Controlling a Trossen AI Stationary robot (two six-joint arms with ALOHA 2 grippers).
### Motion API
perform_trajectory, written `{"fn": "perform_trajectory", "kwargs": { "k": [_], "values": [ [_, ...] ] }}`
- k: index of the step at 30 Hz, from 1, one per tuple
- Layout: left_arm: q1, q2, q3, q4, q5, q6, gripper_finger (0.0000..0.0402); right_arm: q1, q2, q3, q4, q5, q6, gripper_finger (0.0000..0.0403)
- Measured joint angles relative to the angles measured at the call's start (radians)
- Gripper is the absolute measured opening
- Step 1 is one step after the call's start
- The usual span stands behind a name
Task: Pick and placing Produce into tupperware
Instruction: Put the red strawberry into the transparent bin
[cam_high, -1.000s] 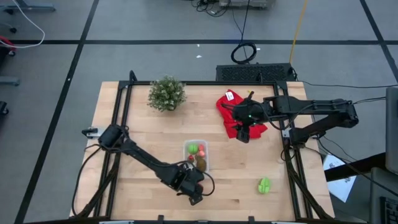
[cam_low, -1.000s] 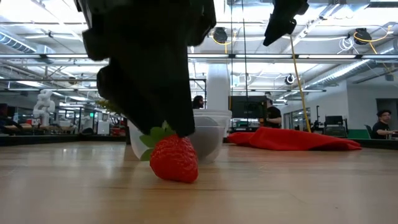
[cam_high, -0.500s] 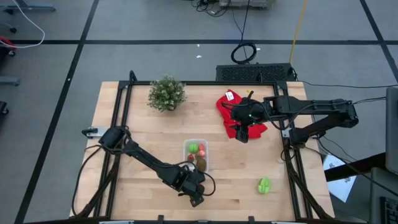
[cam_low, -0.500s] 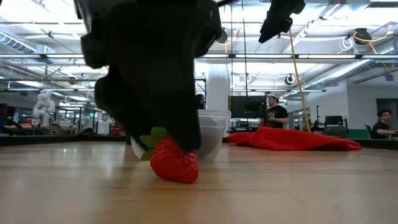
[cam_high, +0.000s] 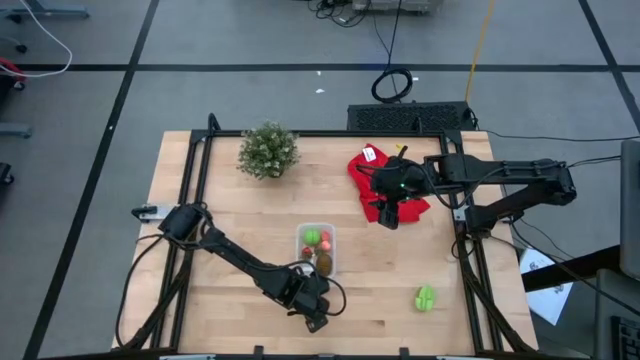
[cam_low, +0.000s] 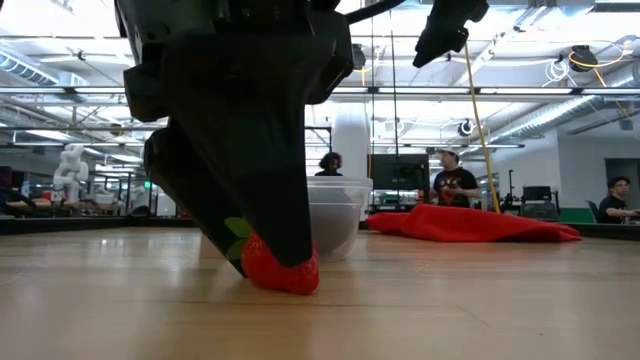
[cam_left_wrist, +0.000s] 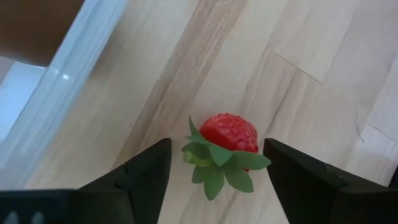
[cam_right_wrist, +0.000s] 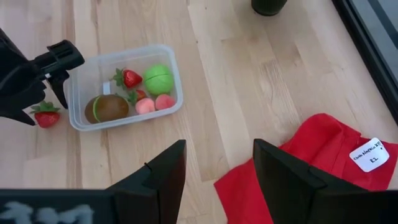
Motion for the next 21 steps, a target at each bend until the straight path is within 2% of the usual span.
{"fn": "perform_trajectory", "kwargs": {
  "k": [12, 16, 21],
  "values": [
    [-0.001, 0.002, 0.000, 0.014, 0.003, -0.002, 0.0129, 0.000, 0.000, 0.000, -0.001, 0.000, 0.000, 0.0176],
    [-0.007, 0.002, 0.000, 0.029, 0.003, -0.007, 0.0121, 0.000, 0.000, 0.000, -0.001, 0.000, 0.000, 0.0176],
    [-0.022, -0.022, 0.000, 0.030, 0.017, -0.032, 0.0139, 0.000, 0.000, 0.000, -0.001, 0.000, 0.001, 0.0176]
  ]
}}
